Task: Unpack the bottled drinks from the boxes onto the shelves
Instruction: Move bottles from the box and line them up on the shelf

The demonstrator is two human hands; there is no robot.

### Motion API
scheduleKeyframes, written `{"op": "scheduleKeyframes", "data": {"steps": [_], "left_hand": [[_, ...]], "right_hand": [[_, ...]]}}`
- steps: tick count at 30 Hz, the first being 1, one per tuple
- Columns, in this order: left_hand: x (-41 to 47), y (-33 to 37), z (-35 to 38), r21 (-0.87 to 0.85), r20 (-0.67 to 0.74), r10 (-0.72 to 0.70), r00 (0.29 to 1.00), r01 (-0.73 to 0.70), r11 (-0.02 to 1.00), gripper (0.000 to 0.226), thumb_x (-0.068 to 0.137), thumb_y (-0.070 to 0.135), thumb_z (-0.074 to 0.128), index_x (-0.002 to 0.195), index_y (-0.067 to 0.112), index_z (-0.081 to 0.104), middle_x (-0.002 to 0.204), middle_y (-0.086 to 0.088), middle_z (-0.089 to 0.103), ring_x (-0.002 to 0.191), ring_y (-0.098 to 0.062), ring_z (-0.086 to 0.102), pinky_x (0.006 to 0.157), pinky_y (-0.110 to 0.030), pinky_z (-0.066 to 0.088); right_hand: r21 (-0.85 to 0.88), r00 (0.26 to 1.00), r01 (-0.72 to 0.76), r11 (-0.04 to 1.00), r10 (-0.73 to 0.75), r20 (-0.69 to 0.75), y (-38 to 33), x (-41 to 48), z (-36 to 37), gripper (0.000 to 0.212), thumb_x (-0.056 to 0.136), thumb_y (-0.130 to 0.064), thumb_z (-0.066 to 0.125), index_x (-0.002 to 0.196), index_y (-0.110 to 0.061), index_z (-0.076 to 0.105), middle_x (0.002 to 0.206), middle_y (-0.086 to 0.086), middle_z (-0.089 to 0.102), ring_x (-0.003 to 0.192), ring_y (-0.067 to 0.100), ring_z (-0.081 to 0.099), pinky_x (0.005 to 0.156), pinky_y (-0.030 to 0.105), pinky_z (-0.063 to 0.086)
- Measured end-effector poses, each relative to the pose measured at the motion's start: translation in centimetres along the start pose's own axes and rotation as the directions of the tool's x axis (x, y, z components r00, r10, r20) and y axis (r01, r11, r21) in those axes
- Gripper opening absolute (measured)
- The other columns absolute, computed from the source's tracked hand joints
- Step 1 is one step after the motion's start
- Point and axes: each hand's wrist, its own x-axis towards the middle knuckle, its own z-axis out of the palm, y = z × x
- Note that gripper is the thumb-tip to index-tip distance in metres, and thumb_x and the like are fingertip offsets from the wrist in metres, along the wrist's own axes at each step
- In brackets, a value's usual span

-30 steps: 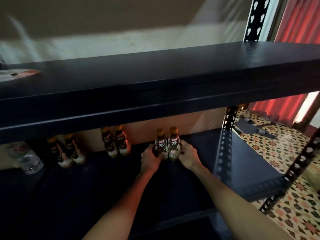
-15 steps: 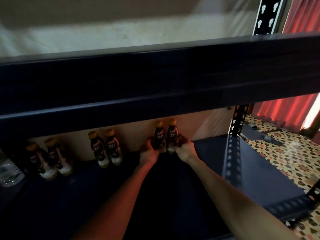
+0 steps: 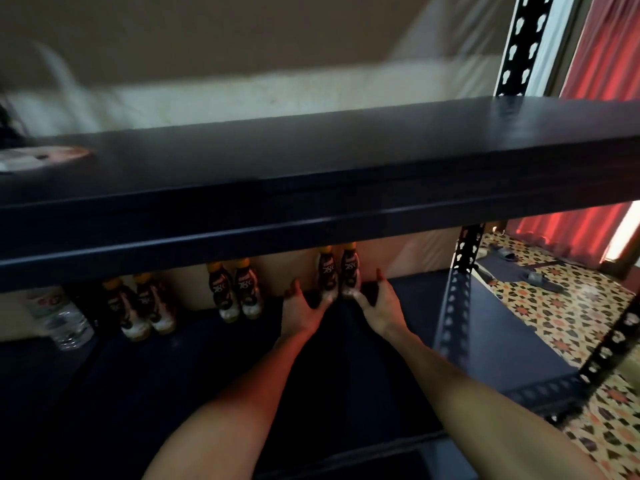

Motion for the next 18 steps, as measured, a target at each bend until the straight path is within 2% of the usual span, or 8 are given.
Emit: {"op": "scheduleKeyframes", "data": {"steps": [3,7,12,15,18], "left_hand": [[-3.2,-0.4,-2.6,0.147,0.072,0.007,0.997,-0.018,0.989,0.078,0.09,0.046,0.066,0.15,0.011,0.031,0.146,-0.017,0.045,0.134,-0.034,0.045,0.107,-0.041,0.042],[-7.2,0.4,-5.9,0.292,0.205,0.056,0.977,-0.116,0.949,0.059,0.097,0.043,0.054,0.146,0.014,0.038,0.145,-0.014,0.047,0.132,-0.031,0.047,0.105,-0.044,0.044],[-11.0,2.4,-8.8,0.286,0.308,0.133,0.942,-0.225,0.931,0.055,0.101,0.043,0.049,0.147,0.015,0.037,0.147,-0.015,0.046,0.134,-0.032,0.046,0.107,-0.042,0.042],[-12.4,2.6,-9.3,0.266,0.327,0.108,0.939,-0.201,0.943,0.058,0.099,0.05,0.046,0.15,0.025,0.033,0.151,-0.012,0.041,0.135,-0.033,0.046,0.108,-0.048,0.042],[-14.4,1.5,-8.7,0.273,0.378,0.068,0.923,-0.181,0.945,0.059,0.101,0.049,0.042,0.154,0.026,0.027,0.156,-0.011,0.036,0.138,-0.031,0.042,0.11,-0.046,0.04]], "right_hand": [[-0.087,1.0,0.005,0.996,-0.004,0.013,-1.2,-2.8,-1.3,0.084,0.095,-0.041,0.066,0.159,-0.01,0.022,0.163,0.015,0.027,0.151,0.026,0.026,0.124,0.034,0.022],[-0.185,0.995,0.018,0.983,0.001,0.103,-3.3,-7.0,-2.7,0.086,0.096,-0.048,0.062,0.161,-0.018,0.015,0.166,0.013,0.018,0.154,0.026,0.015,0.126,0.038,0.018],[-0.177,0.99,0.069,0.982,-0.045,0.133,-6.6,-10.8,-2.6,0.086,0.094,-0.048,0.063,0.161,-0.035,0.011,0.165,0.012,0.022,0.153,0.028,0.02,0.124,0.04,0.024],[-0.164,0.988,0.084,0.983,-0.06,0.145,-8.2,-12.9,-1.9,0.085,0.096,-0.042,0.062,0.162,-0.031,0.011,0.165,0.011,0.02,0.152,0.028,0.022,0.124,0.035,0.021],[-0.187,0.983,0.051,0.981,-0.016,0.182,-7.8,-14.7,-1.0,0.079,0.099,-0.042,0.06,0.162,-0.029,0.014,0.168,0.009,0.013,0.154,0.027,0.017,0.123,0.034,0.02]]}}
